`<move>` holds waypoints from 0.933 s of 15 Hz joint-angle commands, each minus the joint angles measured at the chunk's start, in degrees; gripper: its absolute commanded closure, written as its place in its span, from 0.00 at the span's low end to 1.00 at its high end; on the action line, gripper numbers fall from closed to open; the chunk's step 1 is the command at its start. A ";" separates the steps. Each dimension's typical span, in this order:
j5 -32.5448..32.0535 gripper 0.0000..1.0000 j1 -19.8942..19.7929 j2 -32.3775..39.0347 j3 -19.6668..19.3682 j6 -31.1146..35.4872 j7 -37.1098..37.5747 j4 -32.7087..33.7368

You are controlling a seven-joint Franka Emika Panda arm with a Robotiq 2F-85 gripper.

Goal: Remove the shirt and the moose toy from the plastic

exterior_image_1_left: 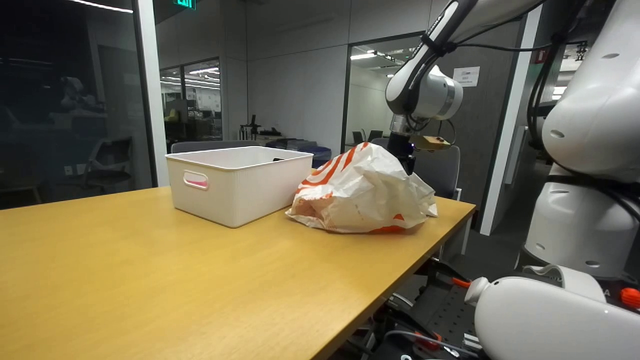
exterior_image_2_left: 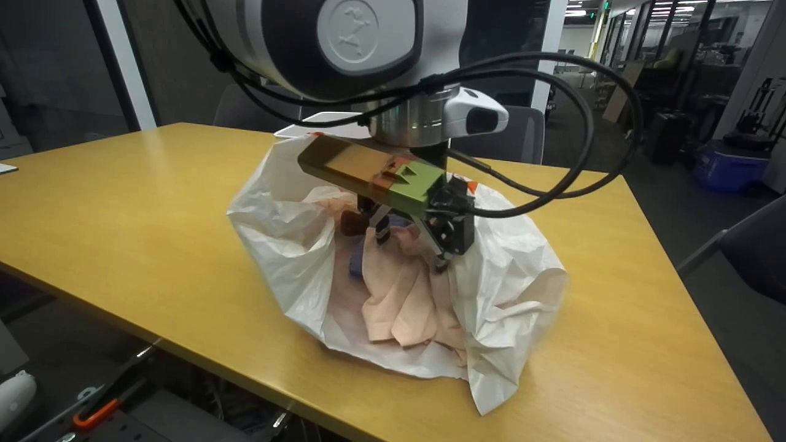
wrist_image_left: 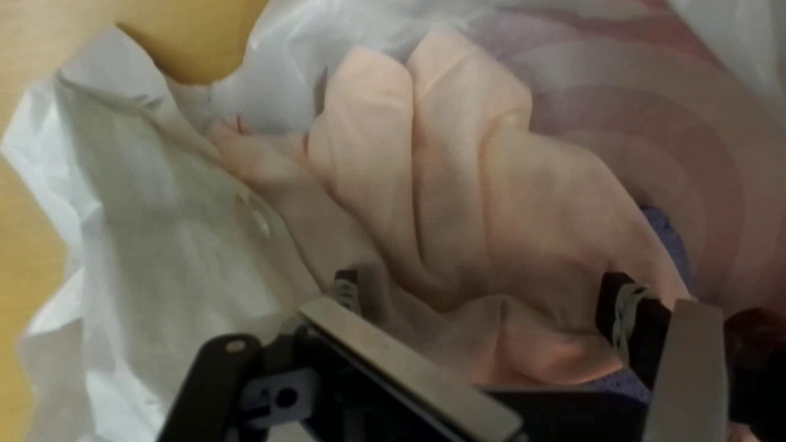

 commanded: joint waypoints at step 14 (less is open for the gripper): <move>10.41 1.00 0.21 6.23 -1.89 3.76 -12.44 6.58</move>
